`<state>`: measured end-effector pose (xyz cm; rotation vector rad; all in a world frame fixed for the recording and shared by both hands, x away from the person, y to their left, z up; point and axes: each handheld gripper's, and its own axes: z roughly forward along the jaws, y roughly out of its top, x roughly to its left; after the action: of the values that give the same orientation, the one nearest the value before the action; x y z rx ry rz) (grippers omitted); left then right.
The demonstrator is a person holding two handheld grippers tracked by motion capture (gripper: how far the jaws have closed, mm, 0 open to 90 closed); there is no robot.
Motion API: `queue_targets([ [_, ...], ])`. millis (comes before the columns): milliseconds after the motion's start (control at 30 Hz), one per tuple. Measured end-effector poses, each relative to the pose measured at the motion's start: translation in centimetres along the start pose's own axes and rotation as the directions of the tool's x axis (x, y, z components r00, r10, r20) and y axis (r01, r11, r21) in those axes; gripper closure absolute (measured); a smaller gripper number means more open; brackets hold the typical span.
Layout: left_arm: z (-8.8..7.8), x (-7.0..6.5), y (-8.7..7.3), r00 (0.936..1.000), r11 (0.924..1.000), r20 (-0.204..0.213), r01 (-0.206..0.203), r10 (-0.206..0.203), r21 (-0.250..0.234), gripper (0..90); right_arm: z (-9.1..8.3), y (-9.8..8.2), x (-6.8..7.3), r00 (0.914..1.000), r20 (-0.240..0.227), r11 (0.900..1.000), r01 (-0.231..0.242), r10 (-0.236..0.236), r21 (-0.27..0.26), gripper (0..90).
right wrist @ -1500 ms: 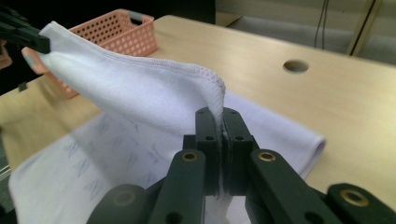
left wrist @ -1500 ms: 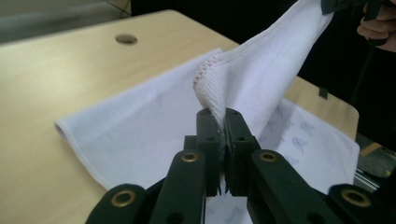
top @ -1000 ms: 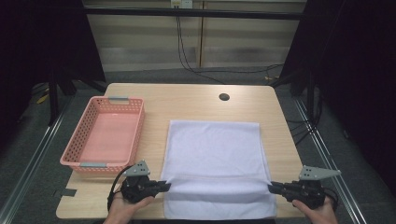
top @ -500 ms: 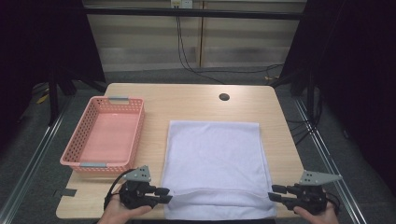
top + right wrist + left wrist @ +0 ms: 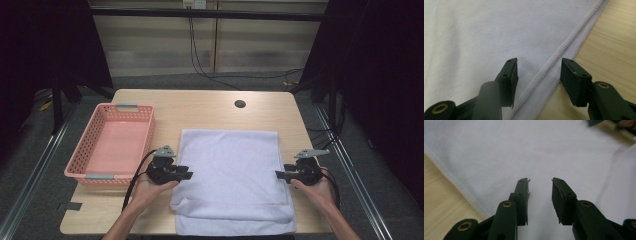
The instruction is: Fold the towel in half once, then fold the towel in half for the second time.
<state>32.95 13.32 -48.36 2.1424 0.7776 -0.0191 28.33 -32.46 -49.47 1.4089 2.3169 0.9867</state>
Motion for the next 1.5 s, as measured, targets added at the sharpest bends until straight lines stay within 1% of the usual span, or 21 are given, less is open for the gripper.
queue_targets([
  [67, 0.8, 0.7, -0.1, 0.9993, 0.9996, -0.037, 0.006, -0.005, 0.028, 65.0, 0.7, 0.3, -0.2, 1.0000, 0.005, 1.000, -0.003, 0.003, -0.005, 48.1],
  [133, 1.3, 0.9, -0.6, 0.9992, 0.9993, -0.039, 0.012, -0.010, 0.037, 65.1, 0.9, 0.4, -0.1, 0.9994, 0.024, 1.000, 0.025, -0.025, 0.002, 54.7],
  [167, 1.2, 0.7, -0.8, 0.9991, 0.9995, -0.040, 0.016, -0.015, 0.028, 65.1, 0.8, 0.4, 0.0, 0.9989, 0.024, 0.999, 0.041, -0.041, 0.003, 59.8],
  [233, 0.9, 0.2, -1.1, 0.9993, 0.9991, -0.038, 0.001, 0.000, 0.043, 68.1, 0.5, 0.0, 0.2, 0.9996, -0.001, 1.000, 0.029, -0.029, 0.001, 72.6],
  [333, 0.4, -1.3, -2.1, 0.9997, 0.9983, -0.017, -0.018, 0.019, 0.056, 70.2, -0.3, -1.0, 0.6, 0.9990, -0.022, 0.999, 0.038, -0.038, -0.003, 77.5],
  [400, 0.0, -2.1, -2.6, 0.9992, 0.9966, 0.003, -0.040, 0.040, 0.072, 70.3, -0.9, -1.8, 1.2, 0.9990, -0.030, 0.999, 0.034, -0.034, -0.002, 78.6],
  [433, -0.1, -2.3, -2.9, 0.9995, 0.9973, 0.005, -0.030, 0.030, 0.067, 70.4, -1.4, -2.2, 1.5, 0.9984, -0.038, 0.999, 0.041, -0.041, 0.007, 79.1],
  [500, -0.5, -2.8, -3.3, 0.9988, 0.9966, 0.047, -0.018, 0.015, 0.081, 70.5, -2.2, -3.0, 2.0, 0.9985, -0.042, 0.999, 0.036, -0.036, 0.018, 79.6],
  [633, -0.9, -4.4, -4.1, 0.9972, 0.9944, 0.064, -0.046, 0.040, 0.095, 70.7, -3.9, -4.6, 3.2, 0.9982, -0.055, 0.998, 0.026, -0.023, 0.052, 80.0],
  [700, -0.9, -4.8, -4.2, 0.9968, 0.9949, 0.078, -0.022, 0.014, 0.098, 68.6, -4.4, -5.1, 3.5, 0.9979, -0.061, 0.998, 0.028, -0.024, 0.058, 80.0],
  [767, -1.0, -5.1, -4.4, 0.9962, 0.9940, 0.079, -0.044, 0.036, 0.100, 68.5, -4.7, -5.4, 3.7, 0.9982, -0.056, 0.998, 0.026, -0.022, 0.060, 77.4],
  [833, -1.1, -5.0, -4.1, 0.9965, 0.9943, 0.076, -0.042, 0.035, 0.098, 66.7, -4.9, -5.4, 3.7, 0.9987, -0.034, 0.998, 0.040, -0.038, 0.050, 65.9],
  [900, -1.2, -4.7, -3.4, 0.9969, 0.9964, 0.063, -0.051, 0.047, 0.067, 65.9, -4.8, -4.8, 3.1, 0.9991, -0.027, 1.000, 0.031, -0.031, 0.003, 57.2],
  [1033, -1.0, -2.5, -1.5, 0.9991, 1.0000, 0.041, -0.008, 0.008, -0.005, 64.8, -3.7, -2.4, 1.0, 0.9996, 0.017, 0.998, 0.022, -0.021, -0.066, 49.0],
  [1100, -0.5, -1.6, -0.7, 0.9999, 0.9998, 0.016, 0.002, -0.001, -0.019, 64.2, -2.8, -1.2, 0.1, 0.9988, 0.044, 0.997, 0.024, -0.021, -0.069, 47.5],
  [1167, 0.1, -0.6, 0.0, 0.9993, 0.9990, 0.021, 0.032, -0.032, -0.031, 62.4, -1.9, 0.0, -1.0, 0.9983, 0.058, 0.997, 0.014, -0.009, -0.081, 45.3],
  [1267, 1.0, 0.4, 1.1, 0.9995, 0.9995, -0.020, 0.022, -0.022, -0.024, 60.9, -0.5, 1.6, -2.4, 0.9971, 0.076, 0.996, 0.011, -0.005, -0.087, 44.1],
  [1333, 1.2, 1.2, 1.5, 0.9988, 0.9982, -0.020, 0.043, -0.044, -0.041, 60.7, 0.2, 2.4, -3.1, 0.9962, 0.087, 0.996, 0.013, -0.005, -0.088, 44.2],
  [1367, 1.3, 1.5, 1.7, 0.9988, 0.9988, -0.035, 0.034, -0.035, -0.036, 60.3, 0.5, 2.7, -3.4, 0.9965, 0.084, 0.996, 0.010, -0.002, -0.094, 44.5],
  [1433, 1.4, 2.1, 2.1, 0.9974, 0.9958, -0.047, 0.050, -0.054, -0.077, 58.4, 1.2, 3.1, -3.8, 0.9972, 0.075, 0.996, 0.004, 0.002, -0.085, 44.6],
  [1500, 1.5, 2.7, 2.4, 0.9956, 0.9961, -0.068, 0.059, -0.063, -0.066, 55.0, 1.9, 3.3, -4.0, 0.9978, 0.066, 0.997, 0.007, -0.002, -0.079, 44.7],
])
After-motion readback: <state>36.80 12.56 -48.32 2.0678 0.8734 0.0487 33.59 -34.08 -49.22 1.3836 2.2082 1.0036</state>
